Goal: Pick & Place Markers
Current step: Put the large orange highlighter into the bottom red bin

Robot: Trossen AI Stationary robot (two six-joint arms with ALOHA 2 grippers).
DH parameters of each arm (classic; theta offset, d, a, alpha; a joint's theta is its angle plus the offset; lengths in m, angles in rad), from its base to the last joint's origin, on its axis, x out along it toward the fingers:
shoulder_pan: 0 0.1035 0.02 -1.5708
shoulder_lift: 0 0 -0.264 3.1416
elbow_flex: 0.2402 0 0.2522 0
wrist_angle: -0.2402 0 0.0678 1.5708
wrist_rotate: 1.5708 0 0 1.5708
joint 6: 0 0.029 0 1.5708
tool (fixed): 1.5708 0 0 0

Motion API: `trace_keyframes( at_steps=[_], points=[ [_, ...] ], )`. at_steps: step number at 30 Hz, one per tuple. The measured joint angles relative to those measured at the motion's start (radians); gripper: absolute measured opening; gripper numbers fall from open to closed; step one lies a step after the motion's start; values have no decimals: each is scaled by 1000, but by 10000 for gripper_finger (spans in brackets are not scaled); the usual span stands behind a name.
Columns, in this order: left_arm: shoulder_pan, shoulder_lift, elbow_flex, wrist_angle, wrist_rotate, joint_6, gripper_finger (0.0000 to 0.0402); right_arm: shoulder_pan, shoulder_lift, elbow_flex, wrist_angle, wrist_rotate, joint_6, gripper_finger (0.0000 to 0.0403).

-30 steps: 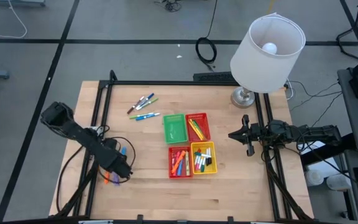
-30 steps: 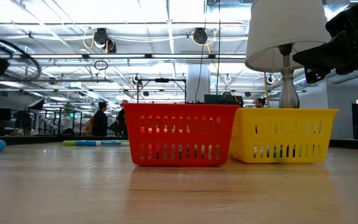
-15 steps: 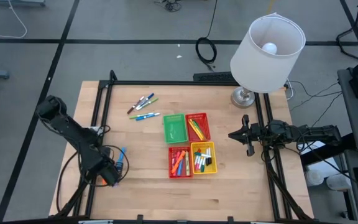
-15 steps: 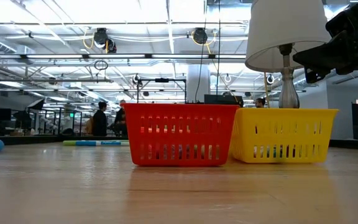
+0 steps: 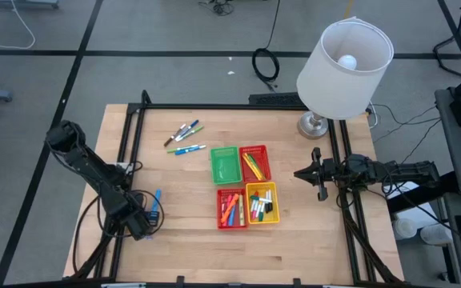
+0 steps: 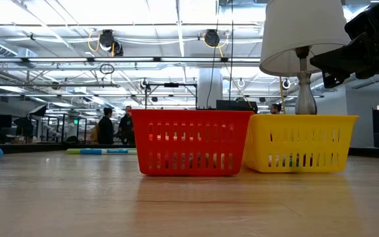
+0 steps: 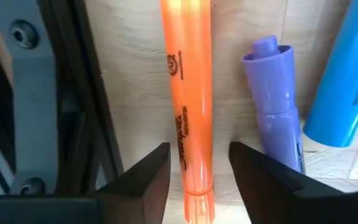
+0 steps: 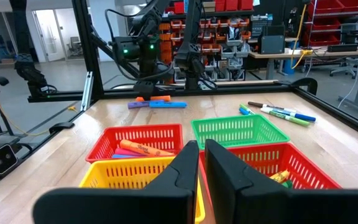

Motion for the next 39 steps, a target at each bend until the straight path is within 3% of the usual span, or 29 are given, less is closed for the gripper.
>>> trace_keyframes(
  at_steps=[15,39],
  points=[
    [-6,2,-7,7,-79,25,96,0,0,0,0,0,0,18],
    [-6,2,-6,1,-100,25,93,0,0,0,0,0,0,18]
  ],
)
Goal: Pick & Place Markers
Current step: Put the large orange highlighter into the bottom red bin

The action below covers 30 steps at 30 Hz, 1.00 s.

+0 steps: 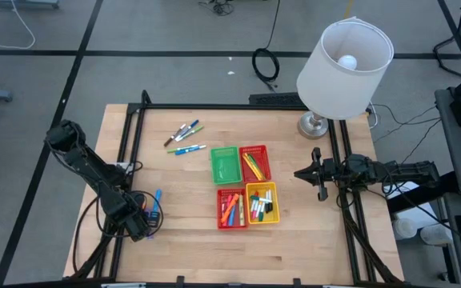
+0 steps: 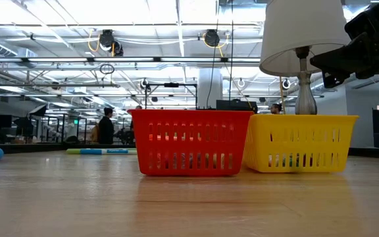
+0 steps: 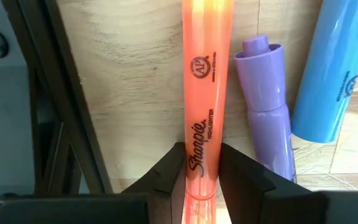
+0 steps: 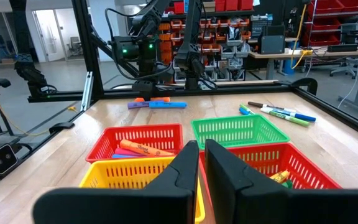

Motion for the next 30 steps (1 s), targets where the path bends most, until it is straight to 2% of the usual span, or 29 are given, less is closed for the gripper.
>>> trace_keyframes(
  at_steps=[23,27,30],
  points=[
    [0,0,0,7,-6,2,93,0,0,0,0,0,0,18],
    [1,-1,2,-1,-6,74,93,0,0,0,0,0,0,18],
    [1,-17,33,-75,-10,99,92,0,0,0,0,0,0,18]
  ],
)
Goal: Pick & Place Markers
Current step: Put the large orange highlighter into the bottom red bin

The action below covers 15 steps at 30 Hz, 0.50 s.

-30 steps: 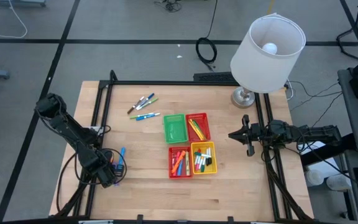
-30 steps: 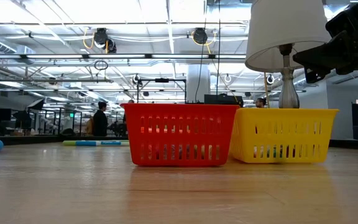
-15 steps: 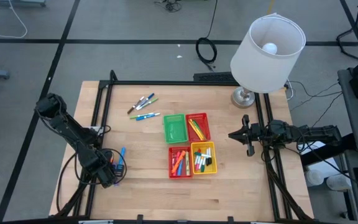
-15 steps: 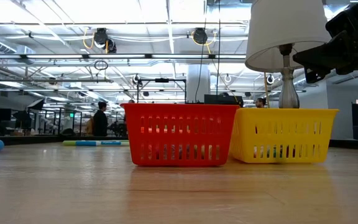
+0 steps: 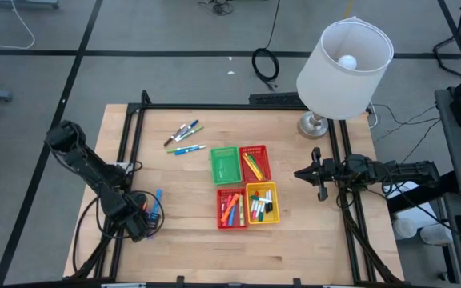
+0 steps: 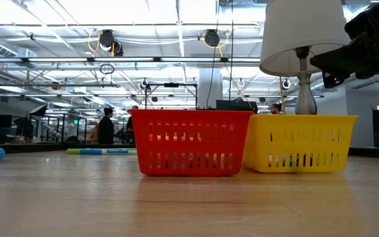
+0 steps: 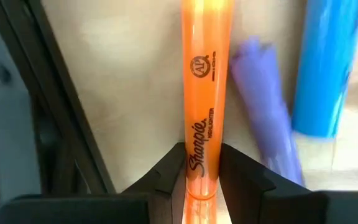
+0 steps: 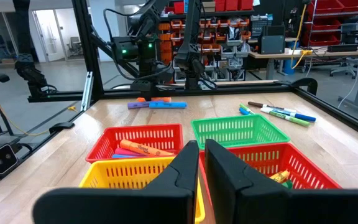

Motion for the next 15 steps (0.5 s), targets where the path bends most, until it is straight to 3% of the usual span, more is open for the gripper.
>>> trace_keyframes(
  at_steps=[7,15],
  points=[
    [1,-47,122,-285,-105,0,92,0,0,0,0,0,0,18],
    [3,-73,159,-273,-321,106,92,0,0,0,0,0,0,18]
  ],
)
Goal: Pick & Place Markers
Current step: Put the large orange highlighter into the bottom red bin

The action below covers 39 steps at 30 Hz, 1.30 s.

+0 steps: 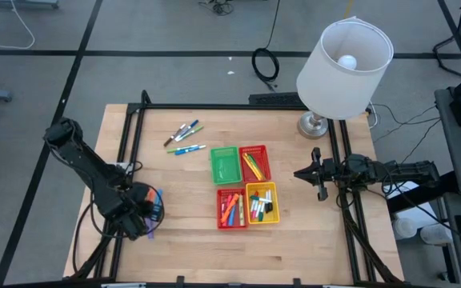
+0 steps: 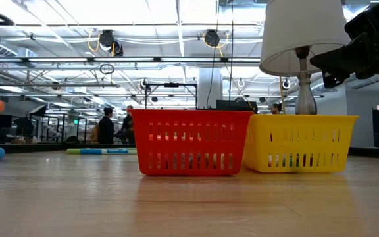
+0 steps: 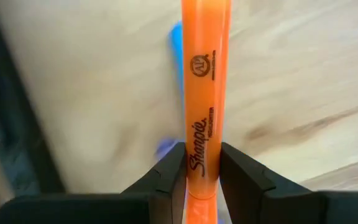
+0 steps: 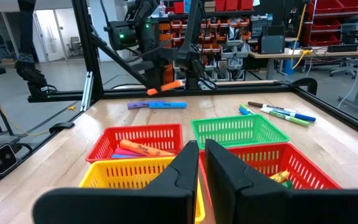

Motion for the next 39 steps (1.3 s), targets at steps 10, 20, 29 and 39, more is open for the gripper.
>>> trace_keyframes(
  at_steps=[10,20,29,39],
  points=[
    [40,-1,11,212,-380,315,92,0,0,0,0,0,0,18],
    [150,-2,11,469,-573,761,92,0,0,0,0,0,0,18],
    [250,-1,11,826,-581,1322,93,0,0,0,0,0,0,18],
    [319,0,13,1210,-432,1551,93,0,0,0,0,0,0,18]
  ],
)
